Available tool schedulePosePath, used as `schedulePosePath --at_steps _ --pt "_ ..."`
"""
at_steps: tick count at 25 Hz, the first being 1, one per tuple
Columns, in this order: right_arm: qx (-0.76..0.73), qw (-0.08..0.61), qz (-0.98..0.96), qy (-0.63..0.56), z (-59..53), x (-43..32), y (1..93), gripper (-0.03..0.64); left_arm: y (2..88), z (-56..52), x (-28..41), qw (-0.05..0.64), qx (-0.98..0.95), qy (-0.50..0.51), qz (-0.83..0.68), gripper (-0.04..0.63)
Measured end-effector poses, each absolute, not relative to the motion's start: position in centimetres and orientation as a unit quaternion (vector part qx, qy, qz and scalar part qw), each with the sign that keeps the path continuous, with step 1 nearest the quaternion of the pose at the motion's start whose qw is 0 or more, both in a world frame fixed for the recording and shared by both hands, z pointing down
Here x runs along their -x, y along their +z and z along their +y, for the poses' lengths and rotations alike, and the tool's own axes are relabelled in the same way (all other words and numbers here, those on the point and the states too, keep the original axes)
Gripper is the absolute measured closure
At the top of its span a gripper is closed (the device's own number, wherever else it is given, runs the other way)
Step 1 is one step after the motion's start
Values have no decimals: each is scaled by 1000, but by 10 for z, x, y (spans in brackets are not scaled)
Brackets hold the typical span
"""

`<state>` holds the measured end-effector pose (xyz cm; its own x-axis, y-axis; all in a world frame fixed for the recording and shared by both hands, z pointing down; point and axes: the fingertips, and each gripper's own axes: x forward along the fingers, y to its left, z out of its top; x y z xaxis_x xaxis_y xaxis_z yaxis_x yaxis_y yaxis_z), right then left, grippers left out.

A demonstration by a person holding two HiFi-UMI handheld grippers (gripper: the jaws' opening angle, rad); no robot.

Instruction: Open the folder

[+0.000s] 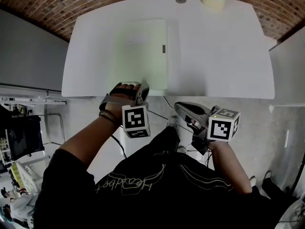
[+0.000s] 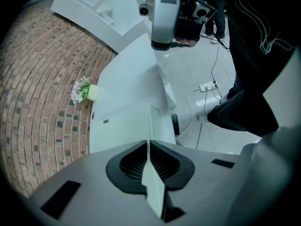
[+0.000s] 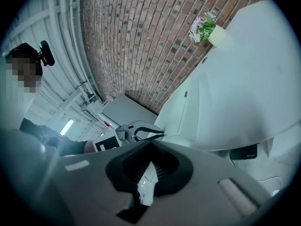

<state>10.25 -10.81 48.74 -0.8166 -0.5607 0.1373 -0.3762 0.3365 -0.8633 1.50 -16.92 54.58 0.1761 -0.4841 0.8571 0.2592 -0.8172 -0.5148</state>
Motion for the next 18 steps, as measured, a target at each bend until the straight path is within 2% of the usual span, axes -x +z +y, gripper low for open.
schedulePosePath --at_steps 18 --pt "315 50 825 -467 -142 -89 507 614 530 -176 -13 270 737 -611 97 581"
